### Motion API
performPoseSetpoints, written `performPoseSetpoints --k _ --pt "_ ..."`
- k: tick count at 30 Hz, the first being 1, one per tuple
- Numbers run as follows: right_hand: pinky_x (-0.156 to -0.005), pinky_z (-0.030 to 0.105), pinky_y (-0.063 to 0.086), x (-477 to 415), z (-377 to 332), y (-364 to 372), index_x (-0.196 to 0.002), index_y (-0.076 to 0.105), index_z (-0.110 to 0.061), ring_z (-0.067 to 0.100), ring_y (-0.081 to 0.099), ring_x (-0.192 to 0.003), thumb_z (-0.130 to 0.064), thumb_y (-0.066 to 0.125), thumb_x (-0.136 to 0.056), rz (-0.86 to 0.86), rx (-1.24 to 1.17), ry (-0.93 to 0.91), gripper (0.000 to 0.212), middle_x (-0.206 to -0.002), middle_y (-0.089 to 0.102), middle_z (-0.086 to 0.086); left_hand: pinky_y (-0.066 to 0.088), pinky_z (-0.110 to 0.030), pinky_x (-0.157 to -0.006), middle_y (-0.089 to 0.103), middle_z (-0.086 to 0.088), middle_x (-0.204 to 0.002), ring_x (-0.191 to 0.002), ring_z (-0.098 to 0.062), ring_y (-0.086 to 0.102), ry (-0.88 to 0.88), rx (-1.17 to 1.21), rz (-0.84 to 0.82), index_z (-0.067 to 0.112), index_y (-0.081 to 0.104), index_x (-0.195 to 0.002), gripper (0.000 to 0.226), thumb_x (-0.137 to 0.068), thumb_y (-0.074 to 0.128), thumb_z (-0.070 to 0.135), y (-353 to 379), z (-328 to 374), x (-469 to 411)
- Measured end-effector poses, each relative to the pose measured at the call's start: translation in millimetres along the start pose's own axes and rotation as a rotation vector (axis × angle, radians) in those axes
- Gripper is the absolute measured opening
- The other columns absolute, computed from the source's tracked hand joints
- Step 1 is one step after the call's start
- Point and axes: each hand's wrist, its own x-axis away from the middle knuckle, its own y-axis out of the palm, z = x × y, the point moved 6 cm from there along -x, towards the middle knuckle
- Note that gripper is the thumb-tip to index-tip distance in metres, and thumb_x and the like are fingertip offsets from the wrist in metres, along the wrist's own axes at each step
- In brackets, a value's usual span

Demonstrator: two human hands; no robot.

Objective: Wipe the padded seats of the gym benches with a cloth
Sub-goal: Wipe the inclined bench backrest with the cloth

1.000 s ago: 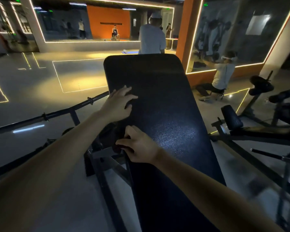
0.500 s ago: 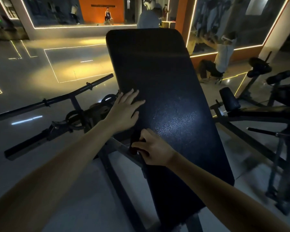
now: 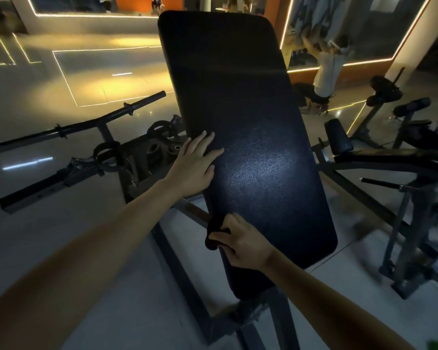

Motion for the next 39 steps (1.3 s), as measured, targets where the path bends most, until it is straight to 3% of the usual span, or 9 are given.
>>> performPoseSetpoints --k 4,8,13,17,22,29,35,39 --pt "-0.066 0.025 0.037 19 -4 8 -0.108 0.071 -0.015 0.023 0.044 -0.084 -0.009 0.054 -0.084 -0.027 -0.008 -0.015 0.03 -0.094 0.043 0.007 0.005 -0.049 -0.122 0.016 -0.011 -0.162 -0.151 -0.028 0.005 -0.007 0.001 0.018 0.018 0.044 -0.146 0.048 -0.098 0.047 0.019 5 3 4" --pt "-0.062 0.031 0.044 35 -4 18 -0.11 0.07 -0.016 0.024 0.045 -0.083 -0.011 0.055 -0.084 -0.052 -0.024 -0.016 0.03 -0.095 0.039 0.004 0.009 -0.052 -0.121 0.02 -0.011 -0.161 -0.151 -0.028 0.008 -0.015 0.026 0.02 0.018 0.045 -0.146 0.048 -0.098 0.048 0.016 7 4 4" --pt "-0.058 0.027 0.043 56 -7 29 -0.11 0.068 -0.019 0.022 0.044 -0.081 -0.013 0.057 -0.083 -0.111 -0.054 -0.012 0.03 -0.094 0.039 0.003 0.006 -0.048 -0.122 0.021 -0.009 -0.161 -0.151 -0.024 0.007 -0.047 0.12 0.005 0.02 0.048 -0.144 0.048 -0.097 0.05 0.014 3 5 2" --pt "-0.062 0.023 0.036 65 -7 34 -0.111 0.066 -0.02 0.021 0.044 -0.084 -0.015 0.059 -0.084 -0.17 -0.079 0.007 0.029 -0.096 0.04 0.004 -0.001 -0.038 -0.119 0.019 -0.007 -0.162 -0.151 -0.021 0.005 -0.096 0.156 -0.021 0.02 0.047 -0.145 0.049 -0.097 0.052 0.012 -2 5 -2" --pt "-0.066 0.024 0.031 79 -9 42 -0.113 0.063 -0.019 0.023 0.042 -0.086 -0.016 0.06 -0.08 -0.264 -0.073 -0.018 0.033 -0.098 0.042 0.007 -0.002 -0.034 -0.119 0.014 -0.008 -0.163 -0.152 -0.02 0.001 -0.129 0.153 -0.081 0.018 0.043 -0.147 0.053 -0.096 0.053 0.012 -2 9 -5" --pt "-0.06 0.028 0.047 76 -9 38 -0.112 0.067 -0.018 0.022 0.042 -0.089 -0.015 0.068 -0.075 -0.316 -0.04 -0.022 0.037 -0.098 0.04 0.006 0.0 -0.031 -0.118 0.013 -0.008 -0.163 -0.152 -0.02 0.002 -0.143 0.13 -0.164 0.019 0.042 -0.148 0.056 -0.094 0.055 0.012 -7 11 -7" --pt "-0.062 0.028 0.045 72 -14 32 -0.108 0.068 -0.017 0.023 0.044 -0.088 -0.013 0.07 -0.072 -0.323 -0.029 -0.024 0.036 -0.096 0.041 0.006 0.005 -0.042 -0.122 0.007 -0.007 -0.164 -0.152 -0.019 0.001 -0.175 0.036 -0.239 0.02 0.036 -0.151 0.059 -0.095 0.054 0.016 -8 19 -2" --pt "-0.063 0.033 0.052 74 -17 31 -0.108 0.068 -0.018 0.022 0.042 -0.091 -0.017 0.066 -0.077 -0.344 0.034 -0.028 0.032 -0.098 0.041 0.006 0.005 -0.044 -0.121 0.002 -0.006 -0.165 -0.152 -0.019 -0.001 -0.181 -0.008 -0.299 0.02 0.031 -0.153 0.063 -0.094 0.052 0.017 -1 30 12"
